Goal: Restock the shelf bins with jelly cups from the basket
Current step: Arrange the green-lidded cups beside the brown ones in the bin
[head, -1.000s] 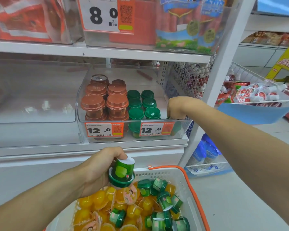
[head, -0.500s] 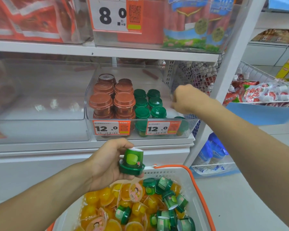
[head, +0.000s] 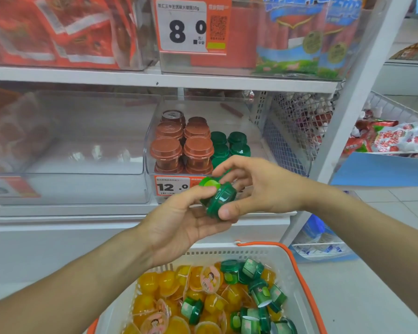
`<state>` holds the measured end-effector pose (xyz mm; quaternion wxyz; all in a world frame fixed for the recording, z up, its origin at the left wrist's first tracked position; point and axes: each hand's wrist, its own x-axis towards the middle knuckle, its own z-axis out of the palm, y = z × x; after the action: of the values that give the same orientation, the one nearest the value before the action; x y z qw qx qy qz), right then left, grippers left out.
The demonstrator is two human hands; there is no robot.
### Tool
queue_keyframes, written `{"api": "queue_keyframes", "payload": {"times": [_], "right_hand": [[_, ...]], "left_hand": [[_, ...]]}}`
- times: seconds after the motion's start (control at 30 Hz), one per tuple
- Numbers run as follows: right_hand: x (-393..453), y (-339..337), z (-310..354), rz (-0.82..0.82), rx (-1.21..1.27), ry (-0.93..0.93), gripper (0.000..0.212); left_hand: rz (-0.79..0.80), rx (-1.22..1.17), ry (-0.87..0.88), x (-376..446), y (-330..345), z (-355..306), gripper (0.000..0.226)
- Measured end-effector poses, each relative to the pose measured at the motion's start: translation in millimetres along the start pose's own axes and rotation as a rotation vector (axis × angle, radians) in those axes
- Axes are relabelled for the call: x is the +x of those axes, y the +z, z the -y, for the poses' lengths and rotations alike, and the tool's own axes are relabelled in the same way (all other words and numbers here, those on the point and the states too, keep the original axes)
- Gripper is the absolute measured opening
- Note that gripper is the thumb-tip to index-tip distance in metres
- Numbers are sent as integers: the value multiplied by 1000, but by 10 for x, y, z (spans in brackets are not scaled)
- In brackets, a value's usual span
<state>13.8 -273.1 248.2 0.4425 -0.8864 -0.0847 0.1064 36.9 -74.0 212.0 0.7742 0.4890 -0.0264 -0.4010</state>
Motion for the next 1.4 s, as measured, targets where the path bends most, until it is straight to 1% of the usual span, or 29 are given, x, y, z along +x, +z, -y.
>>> {"api": "queue_keyframes", "payload": {"times": [0.1,0.13,0.2,0.27,0.33,0.37,0.4,0.47,0.53,0.6,0.67,0.73,0.83,0.9,0.97,1.03,1.1,1.17,1.2,1.23,1.4], "right_hand": [[-3,-8,-39,-24,127,45,67],[-2,-12,-65,-26,181,67,67],[0,-16,-107,-23,360,121,63],[-3,-13,-134,20,549,156,52],[-13,-19,-130,88,643,144,39],[-17,-22,-121,101,640,128,36],[-20,-25,-112,87,604,116,35],[-24,-23,-90,6,480,104,37],[-29,-19,-66,-63,381,77,41],[-27,-18,-51,-93,331,67,42],[-24,-1,-32,-95,308,77,41],[-24,6,6,-129,248,76,36],[-37,-122,104,-240,129,47,17],[-32,-341,149,-355,25,67,16],[6,-589,167,-490,-100,128,22],[123,-797,123,-581,-323,202,27],[320,-921,6,-560,-550,263,38],[551,-968,-197,-489,-699,346,50],[651,-966,-304,-460,-740,396,48],[728,-954,-393,-449,-772,430,45],[793,-898,-581,-468,-776,481,50]], "left_hand": [[-82,239,75,19,-32,20,55],[-120,274,114,26,-42,19,55],[-161,232,167,35,-62,14,53],[-141,151,193,46,-70,19,55],[-99,118,207,40,-55,37,61],[-87,116,216,30,-41,49,63],[-91,130,228,27,-31,63,65],[-141,223,264,28,-22,84,64],[-190,349,297,42,-33,100,55],[-219,434,316,61,-59,120,49],[-235,477,325,71,-77,130,50],[-224,481,307,70,-75,121,53],[-198,477,240,67,-57,102,55],[-213,489,205,68,-61,96,46],[-229,489,172,66,-68,92,32],[-237,492,145,72,-73,95,21],[-247,508,129,78,-79,100,14],[-254,535,120,83,-103,105,11],[-255,546,115,84,-117,105,11],[-255,551,110,83,-128,105,11],[-247,495,69,81,-152,98,11]]}}
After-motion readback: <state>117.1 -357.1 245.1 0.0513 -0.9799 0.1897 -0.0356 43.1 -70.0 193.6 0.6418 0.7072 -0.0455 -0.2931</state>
